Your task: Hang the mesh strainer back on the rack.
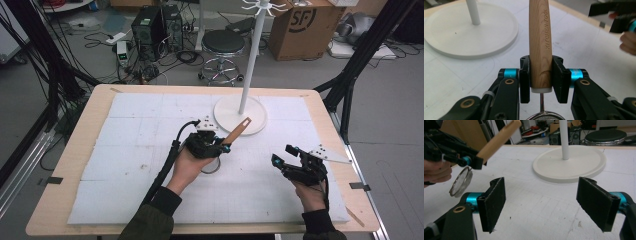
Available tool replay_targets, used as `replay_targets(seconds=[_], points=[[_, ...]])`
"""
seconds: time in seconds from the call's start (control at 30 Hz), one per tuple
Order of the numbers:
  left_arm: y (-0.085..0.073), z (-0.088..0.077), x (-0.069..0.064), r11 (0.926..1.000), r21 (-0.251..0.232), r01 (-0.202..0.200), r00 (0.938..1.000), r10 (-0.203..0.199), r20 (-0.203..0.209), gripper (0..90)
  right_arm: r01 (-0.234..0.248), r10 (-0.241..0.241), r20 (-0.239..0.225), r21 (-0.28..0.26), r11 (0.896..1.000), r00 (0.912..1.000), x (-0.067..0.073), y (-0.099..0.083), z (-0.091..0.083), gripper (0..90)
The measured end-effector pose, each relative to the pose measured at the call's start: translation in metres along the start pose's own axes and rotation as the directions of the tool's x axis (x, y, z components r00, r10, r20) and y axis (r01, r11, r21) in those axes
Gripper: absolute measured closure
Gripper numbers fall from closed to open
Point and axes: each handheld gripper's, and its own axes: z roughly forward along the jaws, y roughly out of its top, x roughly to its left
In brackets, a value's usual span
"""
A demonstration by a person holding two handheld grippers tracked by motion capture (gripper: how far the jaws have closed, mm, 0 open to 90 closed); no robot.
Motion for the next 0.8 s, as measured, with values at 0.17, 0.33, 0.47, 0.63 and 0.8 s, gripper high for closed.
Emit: replay_targets(seconds=[0.17, 0.33, 0.47, 0.63, 0.8], points=[[0.002, -0.007, 0.003, 0.9989, -0.044, 0.019, 0.9998, -0.019, -0.001, 71.1, -0.003, 0.003, -0.003, 0.0, 1.0, 1.0, 0.0, 0.0, 0.002, 22.5], [0.01, -0.018, 0.009, 0.9943, -0.098, 0.042, 0.9991, -0.041, 0.008, 71.2, -0.004, 0.004, -0.003, 0.002, 1.0, 1.0, 0.002, 0.0, 0.003, 22.5], [0.027, -0.03, 0.011, 0.9904, -0.137, 0.02, 0.9998, -0.019, 0.006, 71.1, -0.003, 0.003, -0.003, 0.005, 1.0, 1.0, 0.002, 0.0, 0.004, 22.5], [0.046, -0.044, 0.015, 0.9846, -0.175, 0.01, 0.9998, -0.013, -0.012, 71.1, -0.004, 0.004, -0.006, 0.006, 1.0, 1.0, 0.001, -0.001, 0.004, 22.5], [0.059, -0.052, 0.015, 0.9791, -0.203, 0.005, 0.9999, -0.006, -0.008, 71.1, -0.004, 0.004, -0.006, 0.008, 1.0, 1.0, 0.0, -0.001, 0.004, 22.5]])
